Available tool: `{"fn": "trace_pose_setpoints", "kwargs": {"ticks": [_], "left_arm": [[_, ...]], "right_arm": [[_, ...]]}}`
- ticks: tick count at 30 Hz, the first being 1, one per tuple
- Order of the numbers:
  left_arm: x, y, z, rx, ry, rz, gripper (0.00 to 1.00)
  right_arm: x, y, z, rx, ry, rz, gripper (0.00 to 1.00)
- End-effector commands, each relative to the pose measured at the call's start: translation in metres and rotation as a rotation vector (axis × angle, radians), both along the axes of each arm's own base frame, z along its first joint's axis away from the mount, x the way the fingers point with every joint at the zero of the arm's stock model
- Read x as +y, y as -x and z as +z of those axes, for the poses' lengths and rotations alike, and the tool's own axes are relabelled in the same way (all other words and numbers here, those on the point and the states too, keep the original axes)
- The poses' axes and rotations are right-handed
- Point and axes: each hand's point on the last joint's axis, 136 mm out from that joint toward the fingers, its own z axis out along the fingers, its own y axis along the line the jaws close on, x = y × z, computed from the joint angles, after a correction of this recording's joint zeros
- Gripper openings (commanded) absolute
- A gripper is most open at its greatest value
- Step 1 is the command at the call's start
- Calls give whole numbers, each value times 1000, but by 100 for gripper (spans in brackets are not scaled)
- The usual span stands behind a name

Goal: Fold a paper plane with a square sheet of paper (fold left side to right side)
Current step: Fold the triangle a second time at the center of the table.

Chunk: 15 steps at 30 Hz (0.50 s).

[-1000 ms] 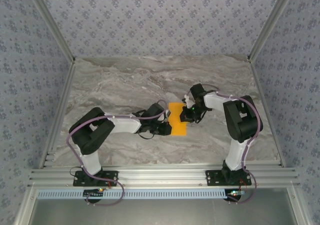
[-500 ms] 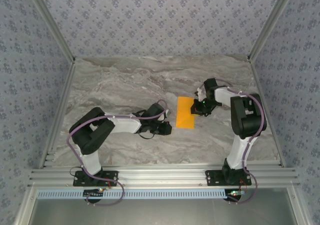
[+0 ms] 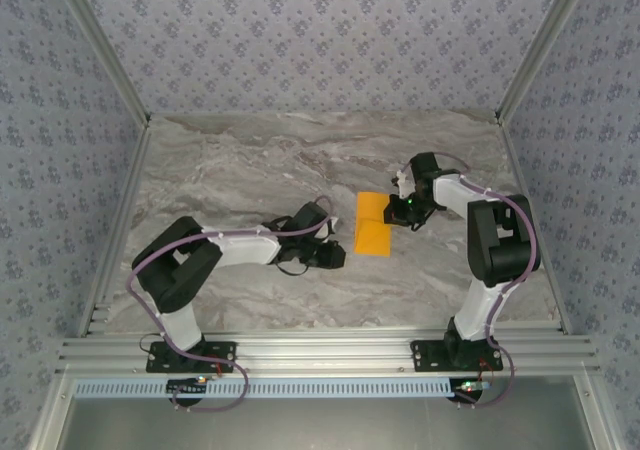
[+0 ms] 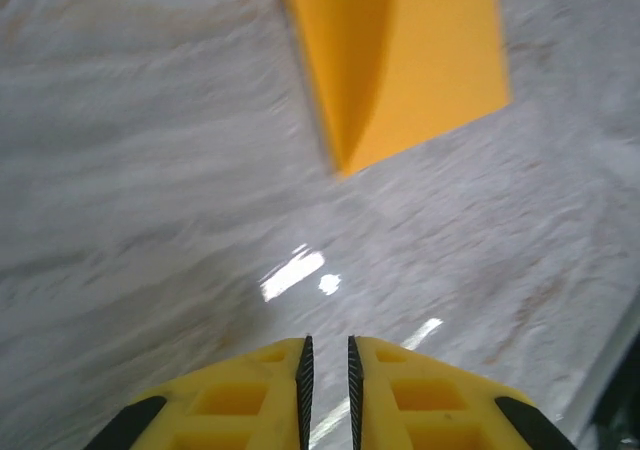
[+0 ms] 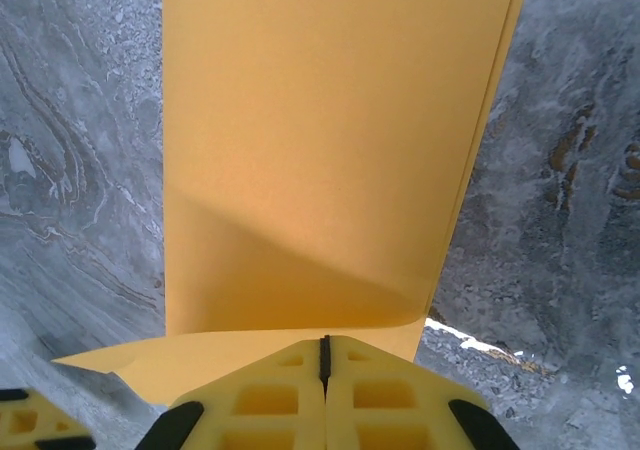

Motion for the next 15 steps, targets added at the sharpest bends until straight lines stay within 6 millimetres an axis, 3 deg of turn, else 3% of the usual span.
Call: {"fn": "trace_pose_setpoints", "kwargs": {"ticks": [1,7,9,15], "left_arm": [[-34,-11,34,-27,108,-73,18],[-73,-12,46,-19,186,-155,20],[-82,-15,41,-19,168,-174,21],[-73,-42,8,-20,39,-106,21]], "right_arm": [[2,10,10,5,-16,17,7],[-1,18,8,23,-19,7,7],[-1,19,7,26,-17,5,7],[-4,23,10,15,-12,3,7]]}}
